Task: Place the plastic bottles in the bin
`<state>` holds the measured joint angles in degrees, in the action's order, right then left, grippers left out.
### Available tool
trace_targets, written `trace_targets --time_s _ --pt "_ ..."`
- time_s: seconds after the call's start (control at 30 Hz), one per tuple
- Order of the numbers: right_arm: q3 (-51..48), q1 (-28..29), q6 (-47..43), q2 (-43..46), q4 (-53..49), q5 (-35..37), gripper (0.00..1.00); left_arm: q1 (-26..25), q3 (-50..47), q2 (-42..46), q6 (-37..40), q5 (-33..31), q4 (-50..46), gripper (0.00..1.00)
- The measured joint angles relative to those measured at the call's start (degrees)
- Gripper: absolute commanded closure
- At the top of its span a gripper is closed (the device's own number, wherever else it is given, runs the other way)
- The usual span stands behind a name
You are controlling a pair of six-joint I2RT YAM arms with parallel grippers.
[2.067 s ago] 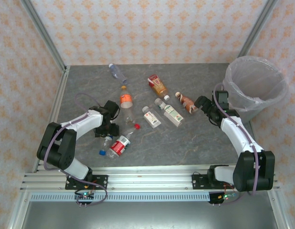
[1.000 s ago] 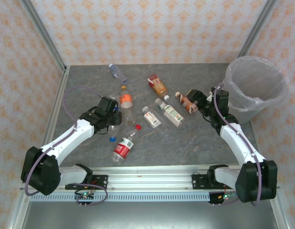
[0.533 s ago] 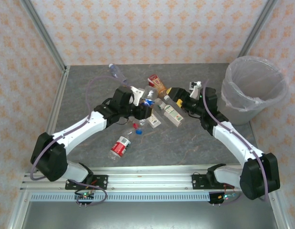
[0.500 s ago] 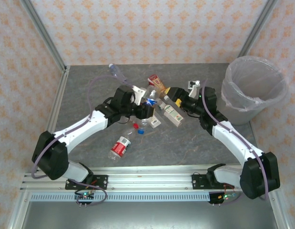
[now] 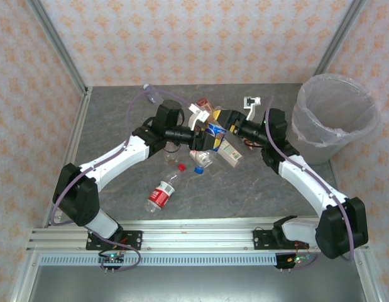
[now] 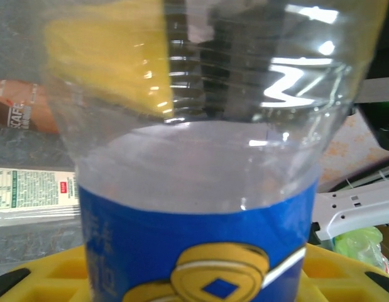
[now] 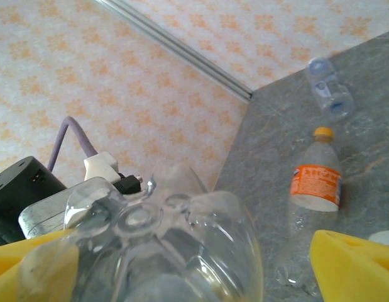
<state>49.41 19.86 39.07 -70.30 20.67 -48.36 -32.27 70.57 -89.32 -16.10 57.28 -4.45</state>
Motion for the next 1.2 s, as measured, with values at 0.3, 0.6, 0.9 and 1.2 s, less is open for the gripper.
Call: trace_targets --time_s 0.3,0.6,0.9,1.2 --pt "0.3 0.0 -0.9 -0.9 3.5 -2.7 0.52 0.0 1.0 -0.9 -0.4 1.2 -0.2 0.5" --pt "0.3 0.0 -2.9 0.3 2.8 -1.4 0.64 -0.2 2.0 -1.1 0.1 0.9 -0.9 0.31" --pt "1.3 0.0 -7.3 1.3 -7.5 7.8 0.68 -0.4 3.5 -0.9 2.9 -1.1 -4.9 0.0" --pt "7.8 -1.0 -12.9 1.3 -20.5 19.5 0.71 -0.4 -1.3 7.0 2.4 -16.1 -5.1 0.0"
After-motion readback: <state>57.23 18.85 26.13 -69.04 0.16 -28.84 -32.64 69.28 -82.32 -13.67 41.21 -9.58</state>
